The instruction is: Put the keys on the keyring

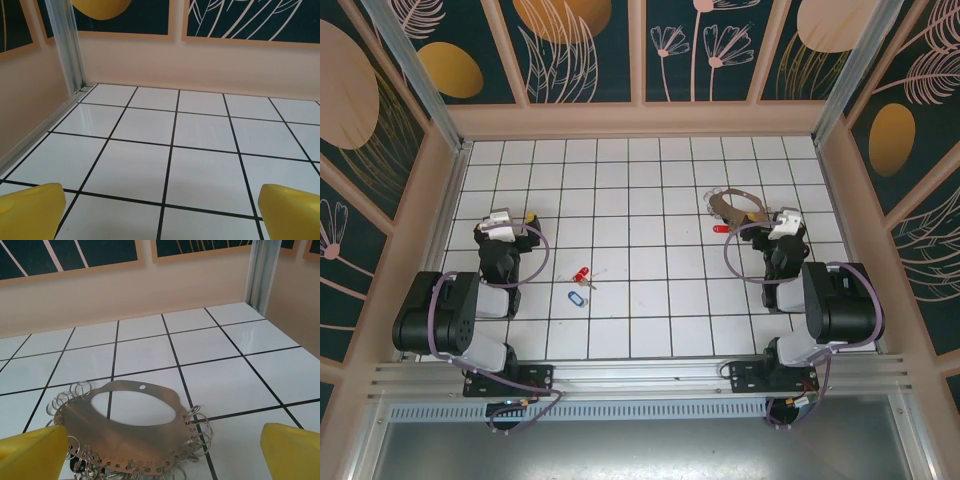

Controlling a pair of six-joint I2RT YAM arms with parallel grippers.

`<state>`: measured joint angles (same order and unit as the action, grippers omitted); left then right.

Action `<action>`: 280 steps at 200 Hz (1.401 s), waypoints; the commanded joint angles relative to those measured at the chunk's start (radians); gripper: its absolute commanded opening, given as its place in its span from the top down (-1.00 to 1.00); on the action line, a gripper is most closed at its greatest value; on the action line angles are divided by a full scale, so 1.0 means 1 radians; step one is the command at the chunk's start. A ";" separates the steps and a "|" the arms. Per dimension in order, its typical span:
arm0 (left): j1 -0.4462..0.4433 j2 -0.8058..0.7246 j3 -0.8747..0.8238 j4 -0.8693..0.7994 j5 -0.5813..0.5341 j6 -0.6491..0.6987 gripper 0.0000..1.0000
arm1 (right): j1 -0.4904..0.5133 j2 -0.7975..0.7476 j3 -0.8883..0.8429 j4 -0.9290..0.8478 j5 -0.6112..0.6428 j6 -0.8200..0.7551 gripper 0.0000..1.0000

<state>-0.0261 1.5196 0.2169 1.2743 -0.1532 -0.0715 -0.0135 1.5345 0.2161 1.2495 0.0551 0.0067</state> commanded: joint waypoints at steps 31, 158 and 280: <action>0.006 -0.001 0.016 0.003 0.017 0.008 -0.98 | -0.006 0.005 0.011 0.009 -0.002 0.016 -0.97; 0.006 0.000 0.017 0.003 0.017 0.009 -0.98 | -0.022 0.006 0.014 0.001 -0.035 0.023 -0.97; 0.006 -0.068 -0.009 -0.002 0.008 0.002 -0.97 | -0.004 -0.055 0.039 -0.088 -0.045 0.004 -0.97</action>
<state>-0.0261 1.5124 0.2165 1.2705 -0.1406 -0.0711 -0.0261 1.5330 0.2276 1.2163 0.0139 0.0090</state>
